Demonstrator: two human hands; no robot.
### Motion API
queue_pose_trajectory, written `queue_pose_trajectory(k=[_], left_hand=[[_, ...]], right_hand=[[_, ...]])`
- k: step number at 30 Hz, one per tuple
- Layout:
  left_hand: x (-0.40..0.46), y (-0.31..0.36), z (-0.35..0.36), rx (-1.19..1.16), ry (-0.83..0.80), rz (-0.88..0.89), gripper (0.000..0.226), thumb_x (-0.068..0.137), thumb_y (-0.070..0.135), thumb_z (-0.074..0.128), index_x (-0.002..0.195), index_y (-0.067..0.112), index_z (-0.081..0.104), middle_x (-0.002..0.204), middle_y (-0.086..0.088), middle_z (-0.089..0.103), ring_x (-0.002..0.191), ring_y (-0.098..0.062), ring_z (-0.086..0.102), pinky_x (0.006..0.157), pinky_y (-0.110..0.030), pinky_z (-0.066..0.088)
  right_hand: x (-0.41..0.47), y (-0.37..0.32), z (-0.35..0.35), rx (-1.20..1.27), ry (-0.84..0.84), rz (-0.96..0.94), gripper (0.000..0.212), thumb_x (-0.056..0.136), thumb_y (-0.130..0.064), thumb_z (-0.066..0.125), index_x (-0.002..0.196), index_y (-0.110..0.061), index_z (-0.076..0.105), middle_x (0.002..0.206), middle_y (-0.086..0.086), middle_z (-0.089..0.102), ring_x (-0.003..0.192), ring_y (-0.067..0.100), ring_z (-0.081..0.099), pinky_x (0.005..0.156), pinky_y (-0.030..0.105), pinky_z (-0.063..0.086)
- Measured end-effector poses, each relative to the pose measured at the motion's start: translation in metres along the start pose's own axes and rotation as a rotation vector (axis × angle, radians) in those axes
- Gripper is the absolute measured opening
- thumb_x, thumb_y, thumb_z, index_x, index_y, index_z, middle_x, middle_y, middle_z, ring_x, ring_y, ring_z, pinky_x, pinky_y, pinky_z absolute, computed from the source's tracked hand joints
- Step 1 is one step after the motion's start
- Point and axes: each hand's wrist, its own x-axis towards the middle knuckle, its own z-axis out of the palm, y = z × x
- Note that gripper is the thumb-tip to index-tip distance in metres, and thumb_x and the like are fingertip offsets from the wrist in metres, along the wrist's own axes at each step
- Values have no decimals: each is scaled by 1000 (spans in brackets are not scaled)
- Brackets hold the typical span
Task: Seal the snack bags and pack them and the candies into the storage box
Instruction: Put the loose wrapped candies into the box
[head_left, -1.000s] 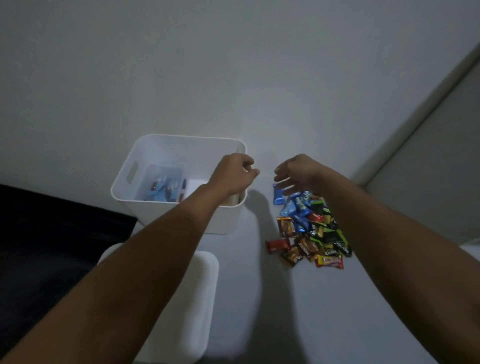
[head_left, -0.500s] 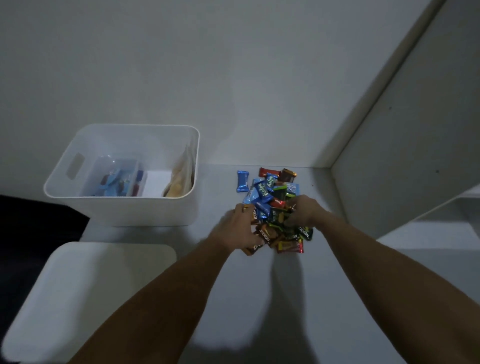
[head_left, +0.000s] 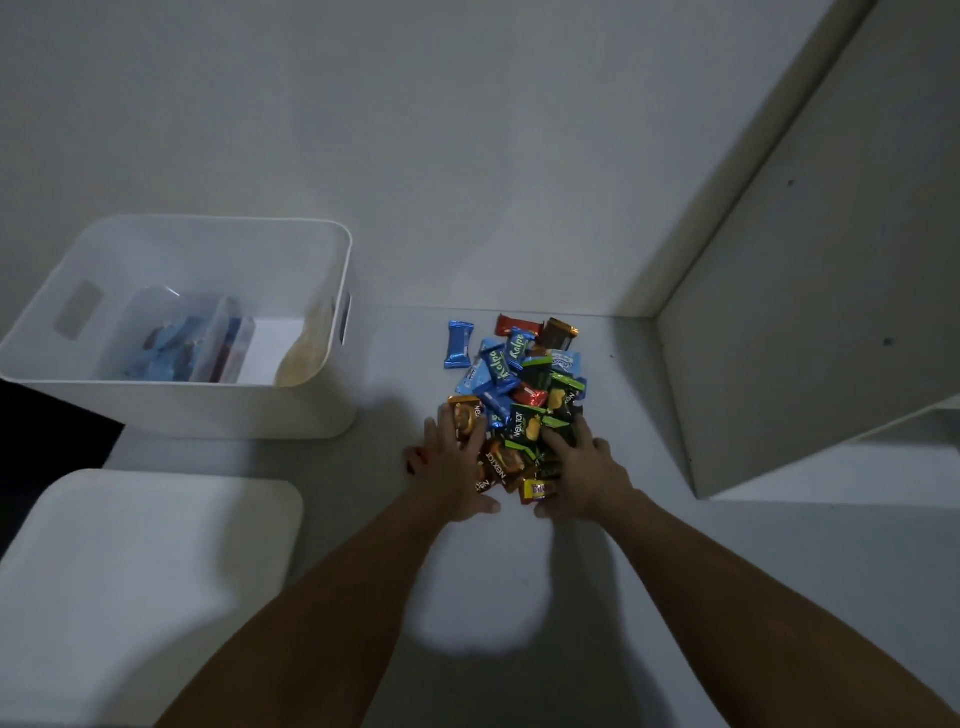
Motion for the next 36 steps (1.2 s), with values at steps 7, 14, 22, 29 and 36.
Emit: queue_pose_trajectory(k=[7, 14, 22, 29, 36], left_hand=[[3, 5, 8, 10, 155, -58, 81, 79, 45, 68, 146, 35, 24, 158, -8, 9, 141, -32, 15, 107, -53, 27], [5, 6, 11, -270, 238, -25, 47, 78, 17, 70, 122, 15, 53, 133, -10, 41, 122, -28, 38, 89, -36, 44], [3, 6, 0, -439, 360, -25, 17, 79, 4, 56, 82, 17, 45, 84, -5, 55, 82, -22, 50, 57, -27, 31], [1, 6, -22, -459, 339, 17, 17, 77, 2, 56, 86, 15, 61, 80, -7, 63, 75, -23, 57, 63, -31, 45], [-14, -6, -73, -543, 302, 92, 13, 82, 15, 69, 92, 8, 66, 83, -12, 68, 74, -26, 66, 68, -38, 59]], right_hand=[[5, 11, -1, 49, 147, -90, 61, 80, -44, 68, 135, -33, 44, 137, 11, 37, 116, 33, 48, 89, 41, 49], [4, 12, 0, 83, 150, -115, 50, 82, -42, 63, 129, -35, 47, 122, 7, 46, 103, 30, 56, 80, 36, 50], [7, 18, -9, 223, 96, -144, 46, 79, -29, 70, 122, -28, 56, 117, 7, 51, 105, 27, 55, 84, 33, 47], [13, 15, -39, 291, 92, -167, 33, 80, -22, 72, 112, -20, 64, 110, 3, 65, 104, 22, 59, 79, 27, 44], [7, -24, -98, 339, 46, -218, 35, 83, -22, 72, 116, -17, 62, 102, 0, 58, 94, 17, 53, 78, 29, 42]])
